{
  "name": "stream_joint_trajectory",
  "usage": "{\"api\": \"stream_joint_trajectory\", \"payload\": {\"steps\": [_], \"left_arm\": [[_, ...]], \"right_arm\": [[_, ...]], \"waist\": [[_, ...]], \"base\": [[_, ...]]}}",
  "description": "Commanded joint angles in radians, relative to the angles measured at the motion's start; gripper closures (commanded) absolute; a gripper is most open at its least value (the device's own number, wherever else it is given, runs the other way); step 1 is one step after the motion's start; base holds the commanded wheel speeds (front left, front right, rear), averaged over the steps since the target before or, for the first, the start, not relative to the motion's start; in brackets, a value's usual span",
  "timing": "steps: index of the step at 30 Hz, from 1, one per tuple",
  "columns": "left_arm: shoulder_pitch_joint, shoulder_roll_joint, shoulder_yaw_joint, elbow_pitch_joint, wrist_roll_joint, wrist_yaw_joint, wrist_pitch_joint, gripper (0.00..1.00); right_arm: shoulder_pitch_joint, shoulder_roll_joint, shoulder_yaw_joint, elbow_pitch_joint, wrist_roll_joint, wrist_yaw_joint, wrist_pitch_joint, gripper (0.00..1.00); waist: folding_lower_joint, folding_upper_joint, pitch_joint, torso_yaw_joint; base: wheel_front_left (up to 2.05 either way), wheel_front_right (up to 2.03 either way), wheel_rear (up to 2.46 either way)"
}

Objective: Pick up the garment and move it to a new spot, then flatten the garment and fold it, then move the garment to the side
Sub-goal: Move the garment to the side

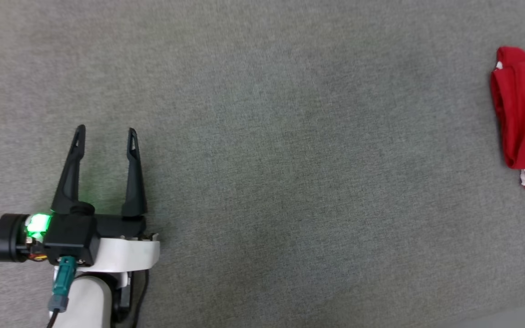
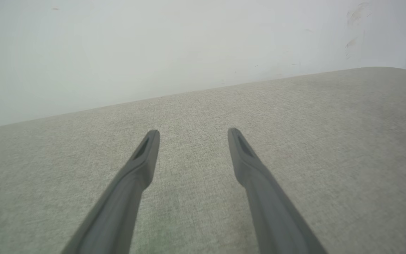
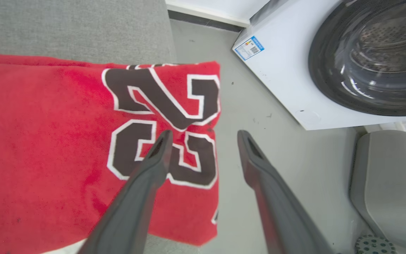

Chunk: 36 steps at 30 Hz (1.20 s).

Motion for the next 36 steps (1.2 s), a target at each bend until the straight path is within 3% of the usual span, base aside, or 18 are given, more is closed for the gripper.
{"api": "stream_joint_trajectory", "payload": {"steps": [1,7,17,26,36], "left_arm": [[0.006,-0.004,-0.002,0.005,-0.005,0.006,-0.002,0.00],[0.041,-0.032,-0.013,0.027,-0.021,0.019,-0.002,0.00],[0.120,-0.064,-0.023,0.048,-0.037,0.036,-0.002,0.00],[0.169,-0.079,-0.019,0.078,-0.048,0.033,-0.002,0.00],[0.214,-0.091,-0.029,0.110,-0.054,0.026,-0.002,0.00]], "right_arm": [[-0.032,-0.008,-0.025,0.001,-0.057,-0.002,-0.041,0.00],[-0.043,0.048,-0.111,-0.048,-0.271,-0.002,-0.249,0.00],[-0.005,0.233,-0.151,-0.191,-0.368,-0.002,-0.594,0.00],[0.160,0.424,-0.071,-0.389,-0.286,-0.002,-0.640,0.00],[0.450,0.567,-0.072,-0.467,-0.210,-0.002,-0.639,0.00]], "waist": [[-0.0001,0.0000,-0.033,0.009],[-0.0001,0.0000,-0.140,0.036],[-0.0001,0.0000,-0.290,0.107],[-0.0001,0.0000,-0.379,0.169],[-0.0001,0.0000,-0.469,0.223]], "base": [[0.00,0.00,0.00],[0.00,0.00,0.00],[0.00,0.00,0.00],[0.00,0.00,0.00],[0.00,0.00,0.00]]}}
